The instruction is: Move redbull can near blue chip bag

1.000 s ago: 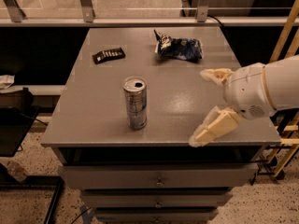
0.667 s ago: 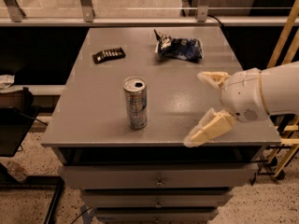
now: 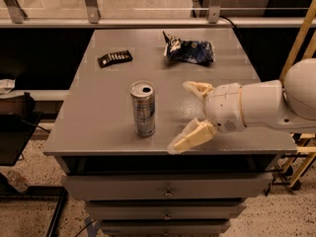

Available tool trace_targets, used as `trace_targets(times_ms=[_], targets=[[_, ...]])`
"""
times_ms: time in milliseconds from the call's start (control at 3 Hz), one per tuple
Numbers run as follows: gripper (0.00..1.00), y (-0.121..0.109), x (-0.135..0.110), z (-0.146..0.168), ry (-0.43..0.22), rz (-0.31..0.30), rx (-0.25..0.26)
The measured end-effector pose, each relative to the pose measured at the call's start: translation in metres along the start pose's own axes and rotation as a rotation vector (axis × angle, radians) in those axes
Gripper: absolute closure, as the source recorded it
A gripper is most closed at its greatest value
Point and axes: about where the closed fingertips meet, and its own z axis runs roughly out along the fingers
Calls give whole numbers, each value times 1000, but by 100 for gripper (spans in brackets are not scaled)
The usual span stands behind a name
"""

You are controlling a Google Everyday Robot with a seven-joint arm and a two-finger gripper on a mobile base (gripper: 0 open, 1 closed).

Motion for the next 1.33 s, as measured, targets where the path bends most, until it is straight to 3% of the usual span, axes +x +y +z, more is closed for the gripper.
trace_targets(times_ms=[1000,1333], targets=[[0,24,-24,57,-208,41,-115],[19,27,-26,70,-257,57,-146]])
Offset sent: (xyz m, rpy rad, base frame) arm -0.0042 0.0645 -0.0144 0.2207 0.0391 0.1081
